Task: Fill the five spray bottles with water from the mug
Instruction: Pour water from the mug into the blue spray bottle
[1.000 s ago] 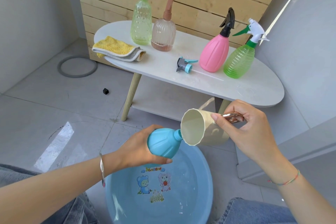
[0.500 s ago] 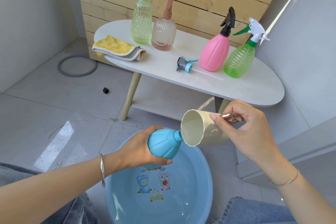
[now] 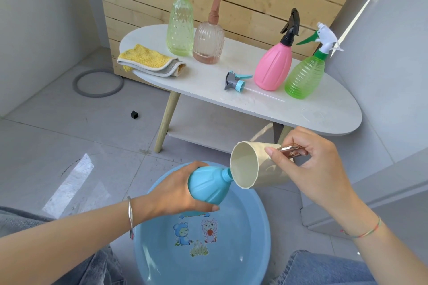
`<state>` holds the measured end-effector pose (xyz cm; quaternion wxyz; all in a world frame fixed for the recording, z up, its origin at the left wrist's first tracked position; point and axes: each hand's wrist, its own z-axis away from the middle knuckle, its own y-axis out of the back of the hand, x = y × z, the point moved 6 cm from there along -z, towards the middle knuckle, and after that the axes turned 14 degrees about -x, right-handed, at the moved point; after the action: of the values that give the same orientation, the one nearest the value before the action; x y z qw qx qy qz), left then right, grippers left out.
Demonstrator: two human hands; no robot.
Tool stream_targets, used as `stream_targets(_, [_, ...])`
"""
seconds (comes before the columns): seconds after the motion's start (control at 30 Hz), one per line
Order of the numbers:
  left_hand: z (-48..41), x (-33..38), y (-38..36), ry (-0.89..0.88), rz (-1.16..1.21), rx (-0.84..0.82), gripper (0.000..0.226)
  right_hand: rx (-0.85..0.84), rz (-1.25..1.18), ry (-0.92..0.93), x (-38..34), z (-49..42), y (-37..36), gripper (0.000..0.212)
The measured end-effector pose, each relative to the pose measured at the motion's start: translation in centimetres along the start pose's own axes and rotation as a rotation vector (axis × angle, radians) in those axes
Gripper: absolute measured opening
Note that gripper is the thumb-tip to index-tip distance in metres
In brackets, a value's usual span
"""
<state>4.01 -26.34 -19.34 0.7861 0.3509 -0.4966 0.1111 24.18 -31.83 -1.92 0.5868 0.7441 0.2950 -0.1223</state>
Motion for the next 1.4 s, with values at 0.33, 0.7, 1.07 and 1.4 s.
stream_targets(0.33, [0.04, -0.10, -0.14, 0.005, -0.007, -0.011, 0.082, -0.022, 0.003, 0.000, 0.32, 0.01, -0.26, 0.030])
stream_targets(0.7, [0.07, -0.23, -0.26, 0.019, -0.020, -0.025, 0.080, -0.045, 0.034, 0.002, 0.19, 0.00, -0.50, 0.030])
stream_targets(1.07, [0.09, -0.26, -0.37, 0.011, -0.026, -0.030, 0.078, -0.054, 0.051, 0.015, 0.11, 0.00, -0.66, 0.031])
stream_targets(1.4, [0.10, -0.13, -0.44, 0.004, -0.036, -0.036, 0.077, -0.058, 0.057, 0.067, -0.31, -0.01, -0.65, 0.035])
